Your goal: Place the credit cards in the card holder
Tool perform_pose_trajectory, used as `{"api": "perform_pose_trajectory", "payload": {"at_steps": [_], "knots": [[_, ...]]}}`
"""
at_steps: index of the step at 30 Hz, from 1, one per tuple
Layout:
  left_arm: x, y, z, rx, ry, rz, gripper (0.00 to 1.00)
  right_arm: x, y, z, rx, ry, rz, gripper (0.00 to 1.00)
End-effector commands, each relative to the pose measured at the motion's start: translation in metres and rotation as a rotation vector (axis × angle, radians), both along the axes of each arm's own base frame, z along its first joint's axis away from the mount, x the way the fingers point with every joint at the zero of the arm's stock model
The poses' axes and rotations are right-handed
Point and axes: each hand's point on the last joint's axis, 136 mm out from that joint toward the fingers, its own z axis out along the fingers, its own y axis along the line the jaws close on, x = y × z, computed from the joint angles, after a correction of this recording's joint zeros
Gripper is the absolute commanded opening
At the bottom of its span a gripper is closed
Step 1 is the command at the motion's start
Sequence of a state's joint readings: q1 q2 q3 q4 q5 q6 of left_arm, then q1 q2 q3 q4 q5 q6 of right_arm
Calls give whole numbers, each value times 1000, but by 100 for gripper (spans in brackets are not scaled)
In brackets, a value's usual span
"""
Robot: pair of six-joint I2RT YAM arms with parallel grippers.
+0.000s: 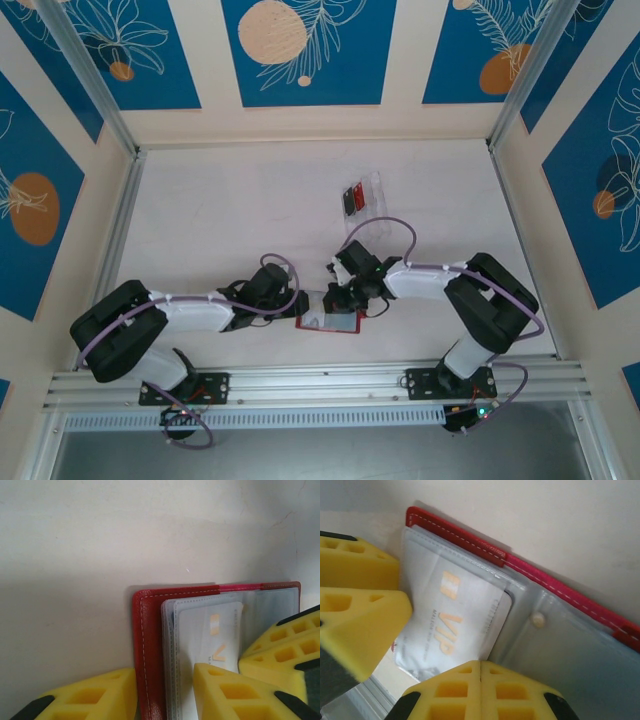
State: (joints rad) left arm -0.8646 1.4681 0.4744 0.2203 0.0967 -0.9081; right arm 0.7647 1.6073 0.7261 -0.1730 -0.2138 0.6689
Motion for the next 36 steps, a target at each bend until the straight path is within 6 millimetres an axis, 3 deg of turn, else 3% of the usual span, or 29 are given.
{"api": "perform_pose_trajectory", "payload": {"at_steps": [1,8,15,20,25,27,31,36], "knots": [[-8,-5,-22,2,35,-37,36,0,9,-1,16,10,14,0],[-9,0,-21,13,33,-24,36,9,24,4,85,-7,13,0],[-4,24,-15,62,15,71,35,22,27,9,91,-38,21,0],[-2,35,-4,107,-27,79,36,30,27,28,71,-82,49,0],[-2,37,-3,120,-33,68,36,34,9,47,14,-134,39,15],[-2,36,-4,123,-31,58,36,36,-1,48,-40,-151,25,16],[0,32,0,133,-46,29,36,37,-25,38,-206,-162,7,16],[2,27,14,141,-89,-28,38,29,-44,23,-326,-155,-9,26]]}}
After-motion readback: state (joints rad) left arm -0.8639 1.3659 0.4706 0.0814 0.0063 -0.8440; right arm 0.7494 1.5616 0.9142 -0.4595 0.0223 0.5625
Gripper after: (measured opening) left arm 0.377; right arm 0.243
